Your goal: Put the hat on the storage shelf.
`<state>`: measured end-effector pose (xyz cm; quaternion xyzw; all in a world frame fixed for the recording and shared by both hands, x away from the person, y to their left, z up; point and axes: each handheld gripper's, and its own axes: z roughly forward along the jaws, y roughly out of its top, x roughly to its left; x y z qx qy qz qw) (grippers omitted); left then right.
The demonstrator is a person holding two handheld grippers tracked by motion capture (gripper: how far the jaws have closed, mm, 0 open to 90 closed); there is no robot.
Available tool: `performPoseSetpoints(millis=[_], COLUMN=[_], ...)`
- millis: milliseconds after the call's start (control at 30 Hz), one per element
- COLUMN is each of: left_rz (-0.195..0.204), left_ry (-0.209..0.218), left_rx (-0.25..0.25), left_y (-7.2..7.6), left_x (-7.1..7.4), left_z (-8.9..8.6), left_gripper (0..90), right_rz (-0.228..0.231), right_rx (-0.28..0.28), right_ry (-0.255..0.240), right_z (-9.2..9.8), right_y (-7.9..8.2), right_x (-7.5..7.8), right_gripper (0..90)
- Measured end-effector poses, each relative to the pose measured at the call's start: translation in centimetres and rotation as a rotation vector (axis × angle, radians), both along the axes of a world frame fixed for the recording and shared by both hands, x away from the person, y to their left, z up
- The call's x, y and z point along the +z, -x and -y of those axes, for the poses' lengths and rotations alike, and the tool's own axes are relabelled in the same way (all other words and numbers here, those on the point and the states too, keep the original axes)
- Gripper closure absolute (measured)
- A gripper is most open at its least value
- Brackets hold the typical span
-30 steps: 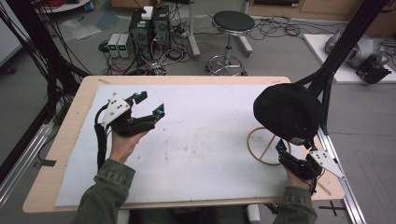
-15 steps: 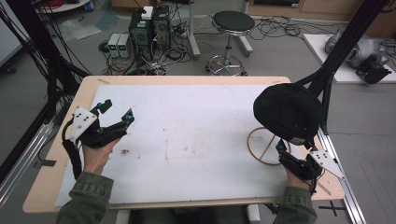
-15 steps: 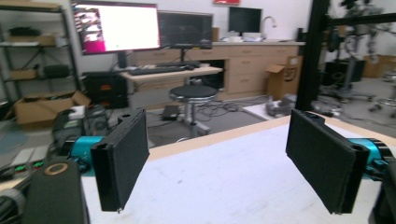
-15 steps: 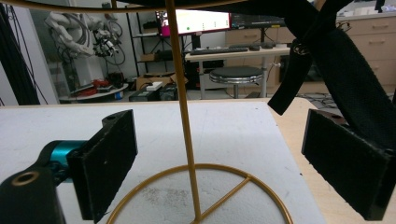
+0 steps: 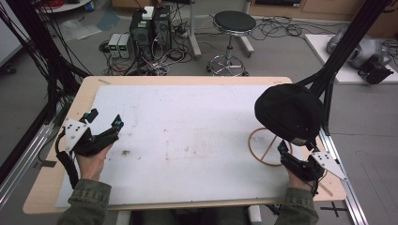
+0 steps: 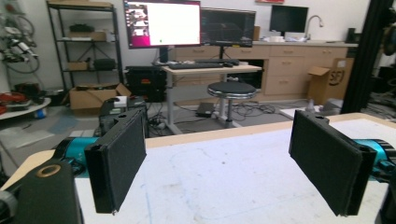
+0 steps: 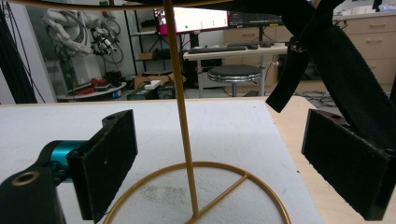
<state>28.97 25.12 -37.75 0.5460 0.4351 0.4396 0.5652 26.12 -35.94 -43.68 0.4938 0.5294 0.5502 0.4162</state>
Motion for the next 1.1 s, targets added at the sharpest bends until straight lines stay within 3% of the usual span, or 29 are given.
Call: performPoseSetpoints(millis=[133,333,667,1100], left_rz=[-0.006,-0.026,-0.028,-0.043], left_ry=[-0.004,0.010,-0.001,0.018], left_rx=[0.044,0.064,0.057,0.062], left_y=[0.2,0.6,1.1,1.8], left_x=[-0.9,-2.4,-3.2,-4.2], left_z=[-0.3,-0.9,-0.8,-1.1], left_gripper=[18.7,18.7,18.5,18.4], right_rz=[0.000,0.000,-0.002,-0.003], right_rx=[0.004,0.004,0.014,0.017], right_ry=[0.004,0.005,0.002,-0.009], right_z=[0.1,0.1,0.1,0.1], right_y=[0.0,-0.1,-0.2,-0.2], right_x=[0.0,-0.1,-0.2,-0.2], right_gripper=[9.6,9.6,9.6,9.6])
